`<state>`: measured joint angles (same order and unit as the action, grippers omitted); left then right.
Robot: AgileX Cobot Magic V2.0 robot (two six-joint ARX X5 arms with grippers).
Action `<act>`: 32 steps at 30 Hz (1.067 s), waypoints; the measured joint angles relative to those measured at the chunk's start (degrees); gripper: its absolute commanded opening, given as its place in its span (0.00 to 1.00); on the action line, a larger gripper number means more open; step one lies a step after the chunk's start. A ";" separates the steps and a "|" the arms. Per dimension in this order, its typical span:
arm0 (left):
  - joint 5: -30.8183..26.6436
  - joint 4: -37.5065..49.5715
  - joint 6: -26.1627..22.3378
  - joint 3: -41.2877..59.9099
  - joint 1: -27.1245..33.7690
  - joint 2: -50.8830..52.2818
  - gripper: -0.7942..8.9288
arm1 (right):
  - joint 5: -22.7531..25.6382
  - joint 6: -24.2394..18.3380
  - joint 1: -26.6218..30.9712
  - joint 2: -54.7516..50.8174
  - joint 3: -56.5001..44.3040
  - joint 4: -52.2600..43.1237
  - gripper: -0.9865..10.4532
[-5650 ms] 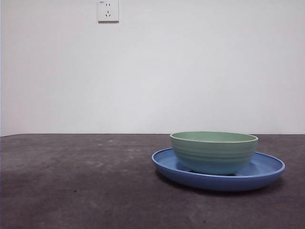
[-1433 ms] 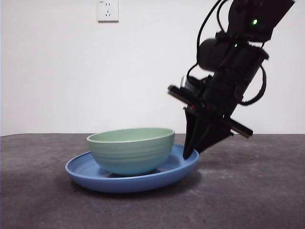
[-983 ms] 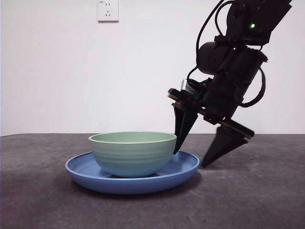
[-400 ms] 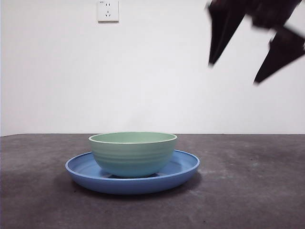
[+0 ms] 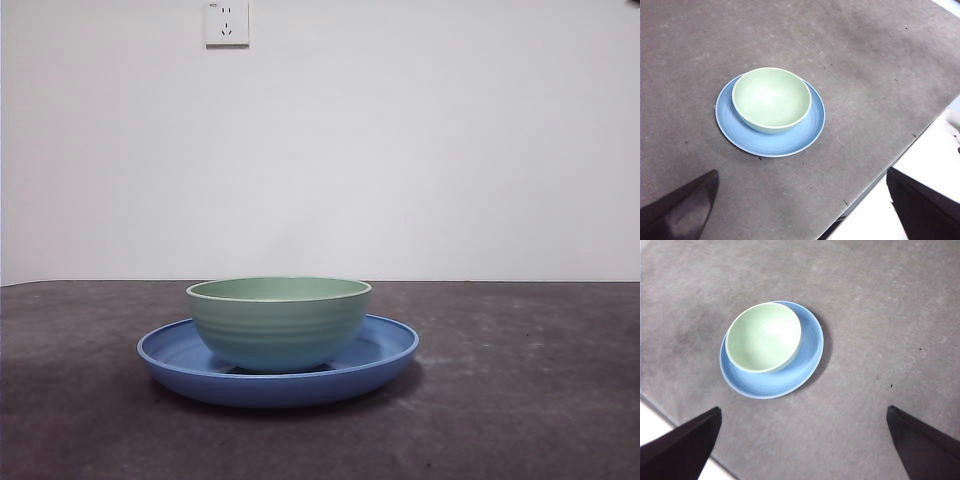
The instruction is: Place the green bowl on the blue plate
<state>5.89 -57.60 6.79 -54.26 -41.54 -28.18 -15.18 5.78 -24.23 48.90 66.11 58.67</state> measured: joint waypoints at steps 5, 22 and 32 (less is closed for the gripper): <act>0.00 0.00 0.00 0.00 0.00 0.00 0.73 | -1.88 0.02 -1.25 -9.55 -5.07 0.90 0.60; 0.00 0.00 0.00 0.00 0.00 0.02 0.51 | -4.37 2.14 -1.25 -20.06 -14.53 0.42 0.53; 0.00 0.44 0.20 0.00 0.00 0.00 0.11 | -5.73 2.45 -1.25 -20.09 -14.53 0.24 0.12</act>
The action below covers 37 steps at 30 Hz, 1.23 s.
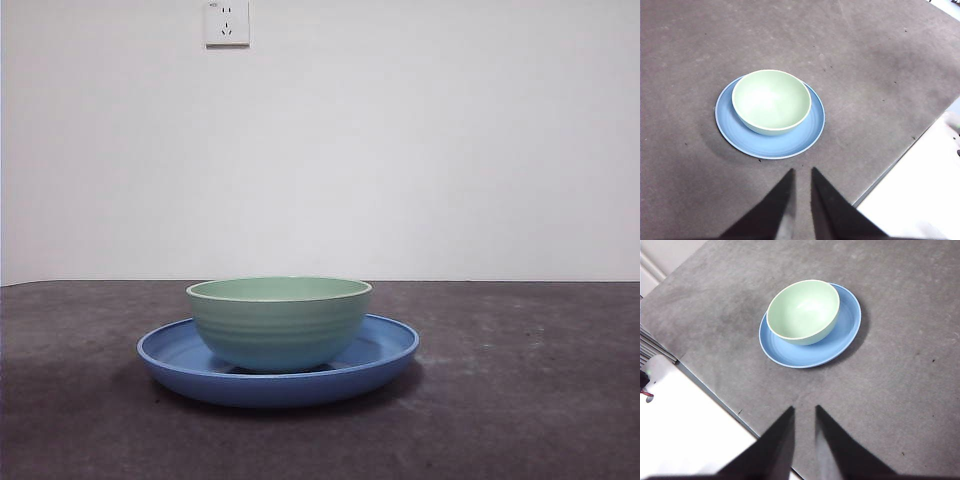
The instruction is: Place the green bowl on the blue plate
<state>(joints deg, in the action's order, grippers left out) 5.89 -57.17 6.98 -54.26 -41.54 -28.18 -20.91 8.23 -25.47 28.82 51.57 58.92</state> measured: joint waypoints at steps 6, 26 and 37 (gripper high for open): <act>0.00 0.00 0.00 0.00 0.00 0.00 0.11 | 0.00 -0.02 0.00 -0.15 0.00 0.00 0.12; -0.07 0.57 -0.81 0.57 18.73 0.37 0.11 | 0.02 0.00 0.00 -0.20 0.00 0.00 0.12; -0.22 30.27 -9.51 26.77 34.86 12.70 0.11 | 0.00 0.00 0.00 -0.20 0.00 0.00 0.12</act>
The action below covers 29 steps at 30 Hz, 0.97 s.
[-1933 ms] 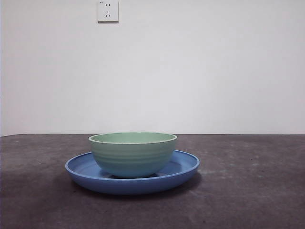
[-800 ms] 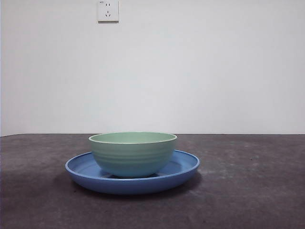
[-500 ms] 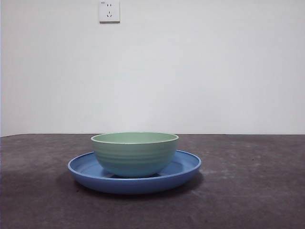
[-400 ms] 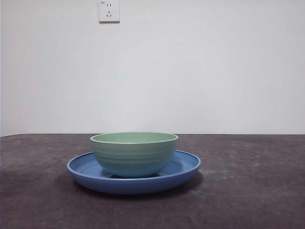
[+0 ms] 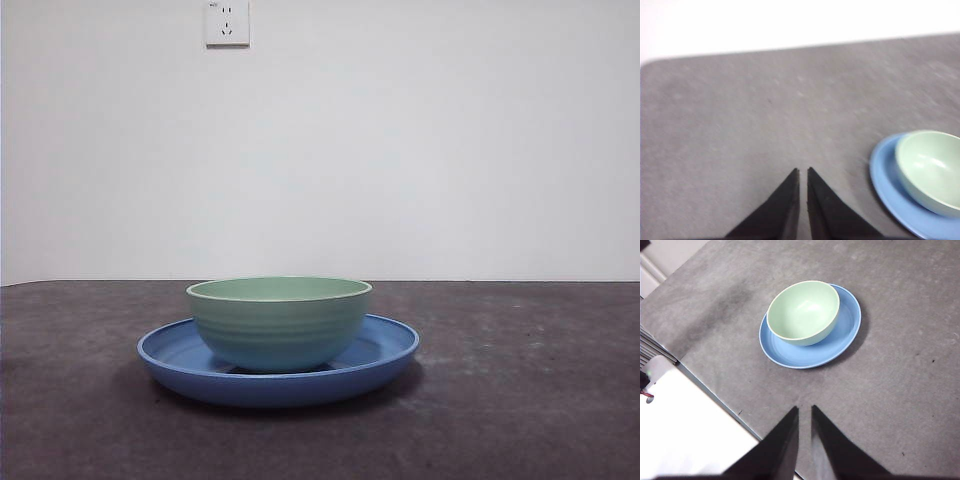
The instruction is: Place the green bowl on the blue plate
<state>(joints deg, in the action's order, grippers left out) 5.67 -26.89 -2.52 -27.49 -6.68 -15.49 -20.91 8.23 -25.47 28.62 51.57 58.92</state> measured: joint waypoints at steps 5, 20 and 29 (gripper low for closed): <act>-0.02 6.73 -0.57 11.87 2.62 7.02 0.11 | 0.00 0.00 0.00 0.00 0.00 0.00 0.12; -6.99 18.62 0.55 25.59 3.82 12.57 0.11 | 0.00 0.00 0.00 0.00 0.00 0.00 0.12; -7.50 18.49 2.40 25.62 4.72 14.51 0.11 | 0.00 0.00 0.00 0.00 0.00 0.00 0.12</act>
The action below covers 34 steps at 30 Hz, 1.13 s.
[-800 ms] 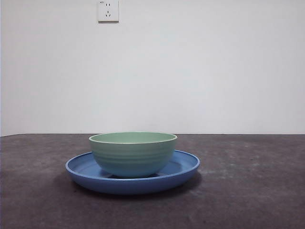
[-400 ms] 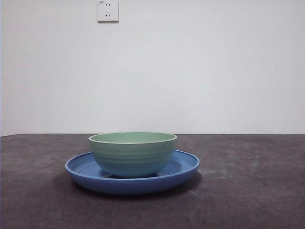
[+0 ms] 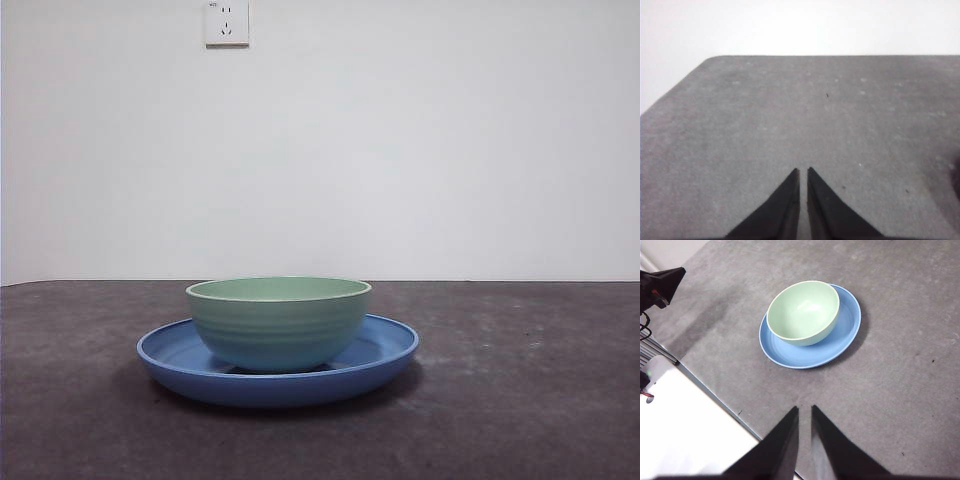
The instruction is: Place the green bowl on the blue plate
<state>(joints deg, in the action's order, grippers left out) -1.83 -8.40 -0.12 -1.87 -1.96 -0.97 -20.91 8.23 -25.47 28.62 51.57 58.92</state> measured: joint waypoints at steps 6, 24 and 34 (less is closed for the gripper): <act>0.00 -0.44 0.15 0.00 0.09 0.72 0.11 | 0.00 0.00 0.00 0.00 0.00 0.00 0.12; 0.00 -2.08 1.73 0.02 0.09 0.68 0.11 | 0.00 0.00 0.00 0.00 0.00 0.00 0.12; 0.00 -2.08 1.73 0.02 0.09 0.68 0.11 | 0.00 0.00 0.00 0.00 0.00 0.00 0.12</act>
<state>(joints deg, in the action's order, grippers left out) -1.83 -10.48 1.61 -1.85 -1.87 -0.30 -20.91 8.23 -25.47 28.62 51.57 58.92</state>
